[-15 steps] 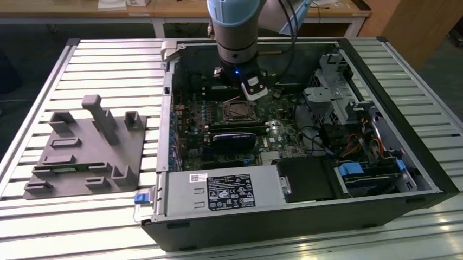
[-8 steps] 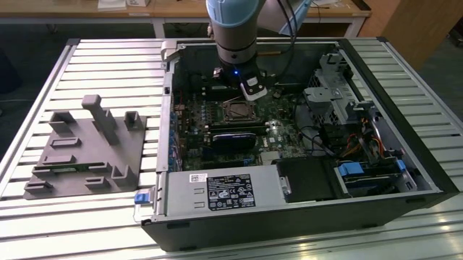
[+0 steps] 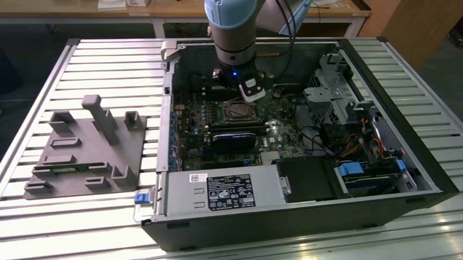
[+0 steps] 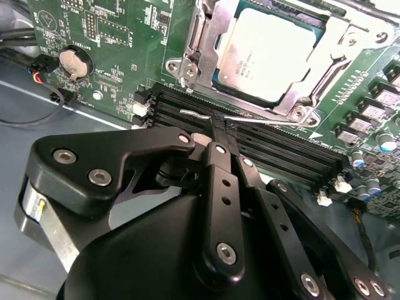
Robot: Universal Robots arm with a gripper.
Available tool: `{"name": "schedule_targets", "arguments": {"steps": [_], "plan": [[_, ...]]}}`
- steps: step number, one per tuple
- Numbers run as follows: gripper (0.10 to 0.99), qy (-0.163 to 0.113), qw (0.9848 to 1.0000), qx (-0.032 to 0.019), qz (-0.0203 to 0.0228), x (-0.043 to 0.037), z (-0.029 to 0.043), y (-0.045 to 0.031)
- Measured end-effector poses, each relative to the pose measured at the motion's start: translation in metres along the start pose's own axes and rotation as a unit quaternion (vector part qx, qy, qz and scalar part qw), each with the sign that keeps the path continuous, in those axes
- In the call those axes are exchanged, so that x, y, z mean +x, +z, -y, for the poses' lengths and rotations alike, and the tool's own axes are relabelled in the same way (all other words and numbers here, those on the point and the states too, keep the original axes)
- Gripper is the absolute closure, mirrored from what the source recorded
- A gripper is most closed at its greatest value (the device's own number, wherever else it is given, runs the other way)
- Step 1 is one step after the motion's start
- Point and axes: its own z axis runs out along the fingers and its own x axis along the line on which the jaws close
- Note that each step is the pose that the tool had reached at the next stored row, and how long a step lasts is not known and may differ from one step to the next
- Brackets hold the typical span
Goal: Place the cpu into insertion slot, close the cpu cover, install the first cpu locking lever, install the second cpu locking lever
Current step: 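Install the first cpu locking lever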
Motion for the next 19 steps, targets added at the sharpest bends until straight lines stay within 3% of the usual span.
{"name": "schedule_targets", "arguments": {"steps": [6, 19], "plan": [[0.980, 0.007, 1.0000, 0.0009, 0.0027, 0.0023, 0.0009, 0.0009], [0.980, 0.008, 1.0000, 0.0036, 0.0041, 0.0032, 0.0023, 0.0042]]}}
